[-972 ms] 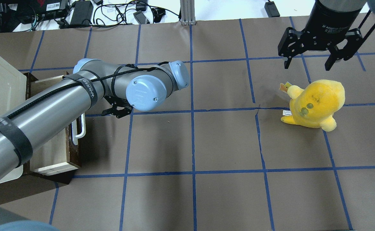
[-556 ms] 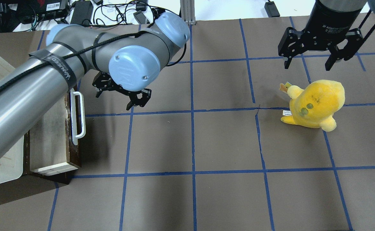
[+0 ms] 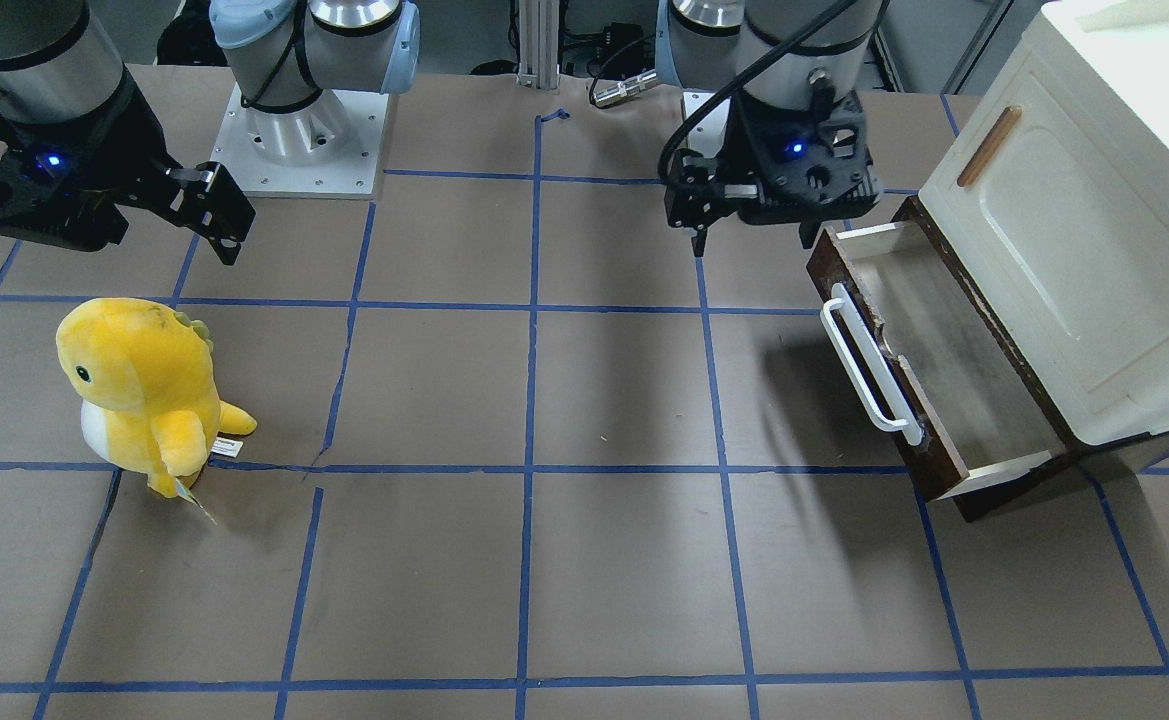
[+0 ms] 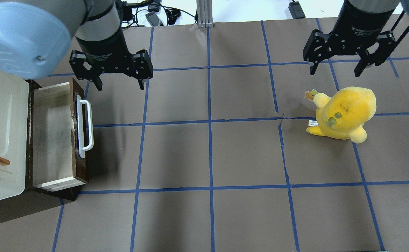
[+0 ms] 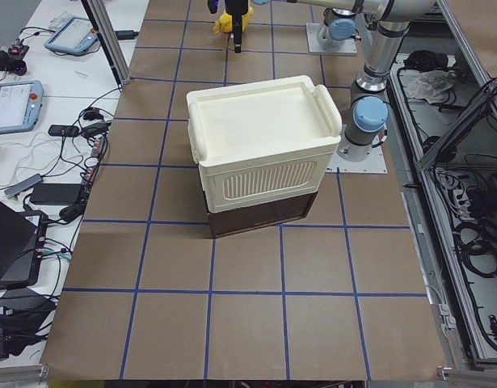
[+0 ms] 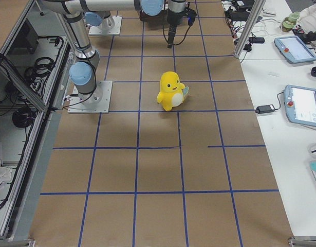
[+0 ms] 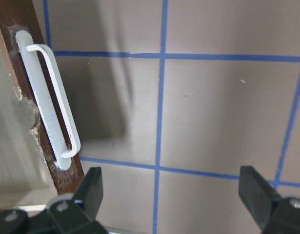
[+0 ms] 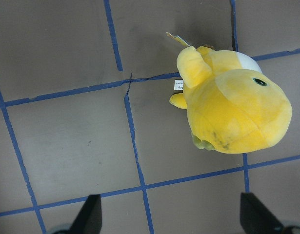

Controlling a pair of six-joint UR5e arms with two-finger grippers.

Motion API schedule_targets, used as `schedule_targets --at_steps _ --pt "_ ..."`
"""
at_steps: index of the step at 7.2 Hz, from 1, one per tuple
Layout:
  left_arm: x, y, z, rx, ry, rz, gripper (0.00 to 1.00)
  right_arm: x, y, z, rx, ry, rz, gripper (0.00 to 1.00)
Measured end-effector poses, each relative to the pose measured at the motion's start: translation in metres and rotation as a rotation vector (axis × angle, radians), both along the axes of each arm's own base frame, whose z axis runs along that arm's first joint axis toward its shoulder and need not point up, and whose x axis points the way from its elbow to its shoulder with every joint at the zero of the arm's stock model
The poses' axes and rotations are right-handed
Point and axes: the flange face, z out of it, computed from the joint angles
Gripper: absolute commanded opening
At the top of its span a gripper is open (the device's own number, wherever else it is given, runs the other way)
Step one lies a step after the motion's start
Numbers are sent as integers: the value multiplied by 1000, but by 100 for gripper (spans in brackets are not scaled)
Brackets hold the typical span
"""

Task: Pull drawer sideways

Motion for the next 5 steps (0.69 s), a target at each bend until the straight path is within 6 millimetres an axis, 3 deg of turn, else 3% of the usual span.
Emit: schedule_targets --at_steps 2,5 --pt "35 4 20 -34 77 58 100 0 0 0 0 0 0 100" --pt "43 9 22 -35 86 56 100 0 0 0 0 0 0 100"
